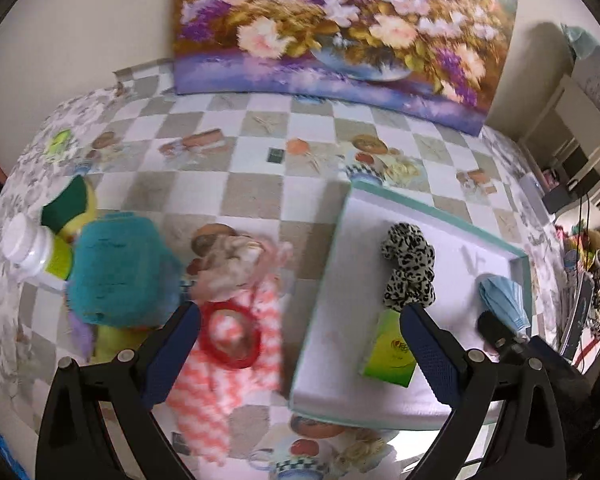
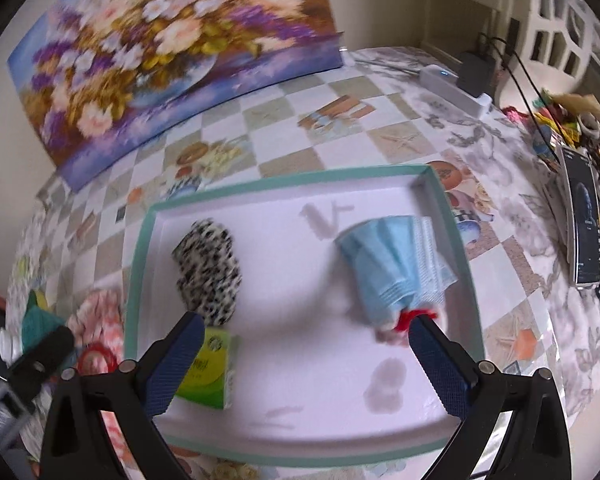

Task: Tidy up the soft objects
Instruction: 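Open both tools to drop the mask and scrunchie into the tray, then move the left tool to the purple wipes pack while the right tool approaches the red ring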

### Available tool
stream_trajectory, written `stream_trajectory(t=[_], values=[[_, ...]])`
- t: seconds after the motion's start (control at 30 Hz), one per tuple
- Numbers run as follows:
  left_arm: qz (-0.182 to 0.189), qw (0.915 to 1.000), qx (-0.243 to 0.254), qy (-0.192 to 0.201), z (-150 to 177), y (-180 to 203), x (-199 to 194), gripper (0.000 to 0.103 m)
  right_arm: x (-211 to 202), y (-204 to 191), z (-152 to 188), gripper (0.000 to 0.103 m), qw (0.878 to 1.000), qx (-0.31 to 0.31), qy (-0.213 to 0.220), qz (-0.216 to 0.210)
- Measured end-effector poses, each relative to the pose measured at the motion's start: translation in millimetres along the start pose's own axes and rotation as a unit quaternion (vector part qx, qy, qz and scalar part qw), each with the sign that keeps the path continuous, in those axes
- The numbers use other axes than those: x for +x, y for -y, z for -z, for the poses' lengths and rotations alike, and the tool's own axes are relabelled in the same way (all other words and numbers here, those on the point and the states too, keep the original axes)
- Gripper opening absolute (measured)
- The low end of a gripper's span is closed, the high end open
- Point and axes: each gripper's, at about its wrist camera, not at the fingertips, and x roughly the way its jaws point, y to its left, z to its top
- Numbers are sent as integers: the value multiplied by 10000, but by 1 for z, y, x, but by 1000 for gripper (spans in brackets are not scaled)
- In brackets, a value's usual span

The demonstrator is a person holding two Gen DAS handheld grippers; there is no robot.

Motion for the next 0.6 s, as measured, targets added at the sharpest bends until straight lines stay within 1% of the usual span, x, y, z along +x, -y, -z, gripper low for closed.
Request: stream_trajectory(t=[0.13,0.23,0.43,0.6], values=[[51,9999,-67,145,2,-16,-17,100,-8,-22,11,103,9995,-306,10,-16],[-65,9996,-158,234,5,-35,-26,100,-14,-38,18,103,9985,-543,51,-65],[-323,9961,-693,451,13,-87,-44,100,-17,-73,33,103,9933,-1145,51,-130],[-407,9916,-1070,607,20,-124,-56,100,-21,-104,50,103,9853,-1669,35,-358]])
